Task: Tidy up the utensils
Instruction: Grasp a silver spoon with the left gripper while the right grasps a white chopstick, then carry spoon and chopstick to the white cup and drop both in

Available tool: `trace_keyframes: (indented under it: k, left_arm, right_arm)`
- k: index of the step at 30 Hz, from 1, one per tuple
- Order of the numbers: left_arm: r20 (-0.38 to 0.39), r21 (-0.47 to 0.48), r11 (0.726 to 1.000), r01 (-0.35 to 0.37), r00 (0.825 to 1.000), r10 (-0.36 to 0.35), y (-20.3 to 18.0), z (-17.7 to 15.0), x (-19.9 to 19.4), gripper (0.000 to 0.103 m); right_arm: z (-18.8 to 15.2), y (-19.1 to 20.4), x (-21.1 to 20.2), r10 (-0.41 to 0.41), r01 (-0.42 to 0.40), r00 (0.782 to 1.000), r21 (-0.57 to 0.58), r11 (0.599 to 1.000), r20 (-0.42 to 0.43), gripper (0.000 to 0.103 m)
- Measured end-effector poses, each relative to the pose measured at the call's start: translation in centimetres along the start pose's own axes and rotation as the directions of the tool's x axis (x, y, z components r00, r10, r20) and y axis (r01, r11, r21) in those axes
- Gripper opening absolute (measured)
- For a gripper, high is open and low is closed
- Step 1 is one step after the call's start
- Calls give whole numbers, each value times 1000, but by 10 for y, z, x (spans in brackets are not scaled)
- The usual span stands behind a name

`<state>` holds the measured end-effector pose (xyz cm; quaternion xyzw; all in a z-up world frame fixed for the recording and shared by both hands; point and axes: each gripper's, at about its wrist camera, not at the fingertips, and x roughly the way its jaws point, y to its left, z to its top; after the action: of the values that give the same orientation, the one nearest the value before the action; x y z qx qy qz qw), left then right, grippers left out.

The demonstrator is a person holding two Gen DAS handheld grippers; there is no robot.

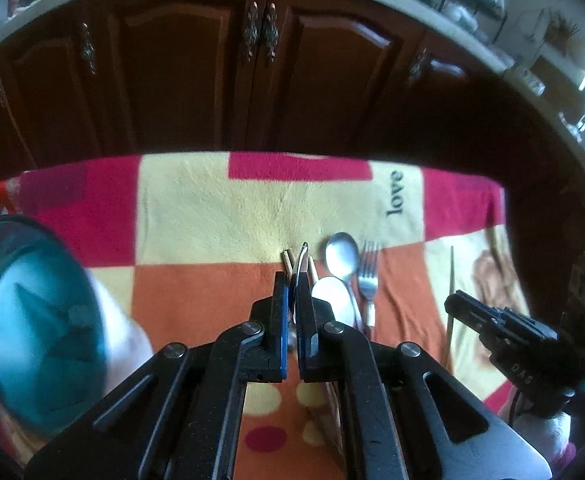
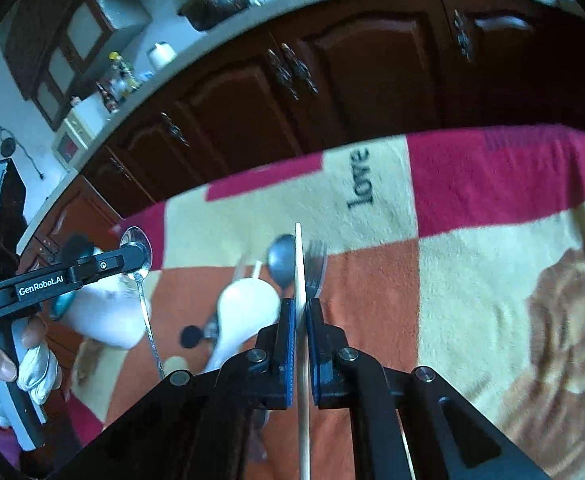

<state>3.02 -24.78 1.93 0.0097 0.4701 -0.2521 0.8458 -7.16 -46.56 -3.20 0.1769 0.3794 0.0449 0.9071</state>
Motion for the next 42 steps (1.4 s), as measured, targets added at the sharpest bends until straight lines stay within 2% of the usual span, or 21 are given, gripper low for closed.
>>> trace_keyframes:
  k: [7,11,16,20,23,27,34,37,42]
  left_arm:
    - [79,-27,998,65,995,-63,11,2,-62,2]
    - [147,-43,995,90,986,-83,28,8,-108,2]
    - [249,-39,998,41,968,-30,52,21,-162,2]
    - [302,-63,997,-41,952,58,80,27,-187,2]
    - [333,-80,990,-120,932,140,98,26,-194,2]
    - [346,-118,974,-193,911,223,123,23,-188,2]
    - [365,-144,941,-305,868,337,149,18,-162,2]
    - [351,-145,937,-317,869,348,156,17,-151,2]
    - [300,-132,938,-321,889,347,159,11,-128,2]
  right_arm:
    - [12,47,-52,51,-45,994,-59,997,94,4]
    - [28,89,-74,87,-68,986,-130,989,144,4]
    - [57,144,-89,155,-114,970,-210,971,187,4]
    - [78,199,-89,221,-160,954,-279,947,203,4]
    - [87,231,-77,247,-178,949,-316,932,195,4]
    - [94,270,-40,246,-170,954,-362,916,173,4]
    - [90,296,29,198,-137,973,-395,908,119,4]
    - [87,294,56,187,-145,980,-382,913,74,4]
    - [82,278,98,172,-170,985,-340,925,-24,4]
